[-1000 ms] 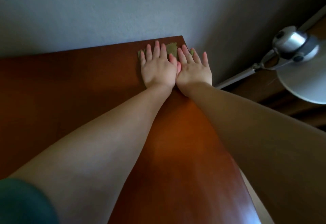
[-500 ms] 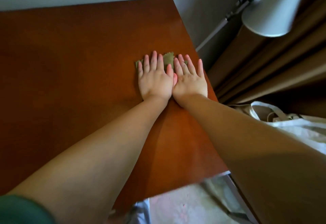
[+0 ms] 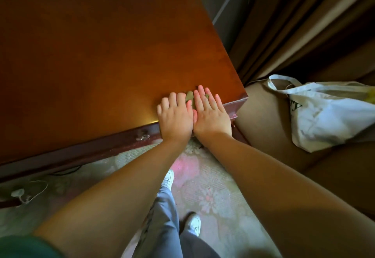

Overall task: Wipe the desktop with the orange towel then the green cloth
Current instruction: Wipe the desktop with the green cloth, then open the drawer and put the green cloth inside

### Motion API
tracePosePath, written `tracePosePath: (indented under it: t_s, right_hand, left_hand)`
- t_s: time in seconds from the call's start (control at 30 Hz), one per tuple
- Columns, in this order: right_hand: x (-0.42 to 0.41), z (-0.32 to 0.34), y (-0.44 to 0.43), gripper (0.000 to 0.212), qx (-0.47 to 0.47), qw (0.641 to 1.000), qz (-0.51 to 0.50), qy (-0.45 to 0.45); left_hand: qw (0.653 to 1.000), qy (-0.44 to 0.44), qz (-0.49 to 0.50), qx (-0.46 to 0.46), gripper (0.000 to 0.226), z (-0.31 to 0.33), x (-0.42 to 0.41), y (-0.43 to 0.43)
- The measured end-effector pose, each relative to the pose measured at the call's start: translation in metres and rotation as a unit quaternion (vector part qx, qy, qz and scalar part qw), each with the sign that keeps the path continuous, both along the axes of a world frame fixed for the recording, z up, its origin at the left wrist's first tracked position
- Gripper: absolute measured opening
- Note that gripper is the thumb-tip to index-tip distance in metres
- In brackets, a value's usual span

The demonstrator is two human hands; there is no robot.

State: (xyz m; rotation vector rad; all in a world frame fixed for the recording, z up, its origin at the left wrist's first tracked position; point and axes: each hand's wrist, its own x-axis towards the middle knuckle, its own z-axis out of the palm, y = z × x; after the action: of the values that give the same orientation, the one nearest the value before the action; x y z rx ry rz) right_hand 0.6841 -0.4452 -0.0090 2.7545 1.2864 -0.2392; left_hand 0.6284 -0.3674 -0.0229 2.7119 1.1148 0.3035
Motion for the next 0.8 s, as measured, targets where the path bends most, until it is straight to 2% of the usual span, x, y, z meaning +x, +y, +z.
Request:
tracePosePath:
  t_s: [0.07,0.2,0.3,0.43,0.6,0.8]
  right_hand:
    - [-0.018,0.004,-0.014,0.056,-0.027,0.999,0.02,0.002]
    - [-0.048,0.021,-0.024,0.053,-0.036,0.997,0.053,0.037]
    - [-0.079,0.039,-0.022,0.051,-0.017,0.994,0.046,0.093]
    - [-0.125,0.069,-0.003,0.047,0.014,0.99,0.043,0.131]
    - [-0.18,0.092,0.046,0.039,0.079,0.984,0.115,0.115]
    - [-0.266,0.091,0.124,0.027,0.073,0.979,0.15,0.113]
  left_hand:
    - [1.0,0.01,-0.023,-0.015,0.031,0.004,-0.018,-0.014]
    - [0.986,0.009,-0.012,-0.164,0.032,0.018,-0.05,-0.02]
    - [0.975,-0.003,-0.025,-0.219,0.031,0.038,-0.086,-0.016]
    - [0.978,-0.014,-0.014,-0.207,0.031,0.069,-0.138,0.01]
    - [0.98,-0.036,0.029,-0.195,0.034,0.086,-0.209,0.065]
    - [0.974,-0.015,0.077,-0.213,0.034,0.079,-0.321,0.146]
